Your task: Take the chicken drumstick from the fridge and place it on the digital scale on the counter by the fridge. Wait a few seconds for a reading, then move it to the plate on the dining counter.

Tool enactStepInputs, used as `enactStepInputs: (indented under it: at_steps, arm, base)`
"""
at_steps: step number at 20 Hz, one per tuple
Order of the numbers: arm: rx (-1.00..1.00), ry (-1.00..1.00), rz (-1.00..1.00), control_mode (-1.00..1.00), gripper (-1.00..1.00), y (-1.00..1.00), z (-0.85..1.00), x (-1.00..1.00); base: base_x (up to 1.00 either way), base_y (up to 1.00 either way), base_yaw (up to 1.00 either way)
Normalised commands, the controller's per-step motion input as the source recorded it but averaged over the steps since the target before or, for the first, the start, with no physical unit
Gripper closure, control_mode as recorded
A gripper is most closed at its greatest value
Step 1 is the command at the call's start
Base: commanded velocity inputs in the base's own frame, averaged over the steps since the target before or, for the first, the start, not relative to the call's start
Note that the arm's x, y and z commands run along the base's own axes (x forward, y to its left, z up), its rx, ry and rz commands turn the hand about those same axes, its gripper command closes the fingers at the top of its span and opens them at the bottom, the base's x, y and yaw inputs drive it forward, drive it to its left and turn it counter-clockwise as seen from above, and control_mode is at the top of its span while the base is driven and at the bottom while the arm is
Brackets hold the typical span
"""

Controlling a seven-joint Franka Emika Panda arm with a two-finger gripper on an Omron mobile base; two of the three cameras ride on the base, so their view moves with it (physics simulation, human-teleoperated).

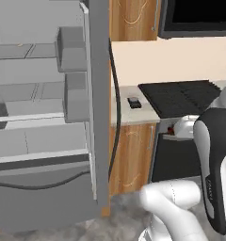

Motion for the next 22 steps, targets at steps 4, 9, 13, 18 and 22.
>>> enactStepInputs:
  at_steps: [4,9,13,18,22]
  arm:
    - [0.0,0.0,0.0,1.0,1.0,0.0,0.0,0.0]
    - [0.0,0.0,0.0,1.0,1.0,0.0,0.0,0.0]
    - [0.0,0.0,0.0,1.0,1.0,0.0,0.0,0.0]
    - [0.0,0.0,0.0,1.0,1.0,0.0,0.0,0.0]
    - [0.0,0.0,0.0,1.0,1.0,0.0,0.0,0.0]
  base:
    - [1.0,-1.0,0.32]
    - [0.52,-0.94,0.27]
    - [0.08,-0.36,0.02]
    - [0.73,0.14,-0.07]
    - [0.69,0.18,-0.07]
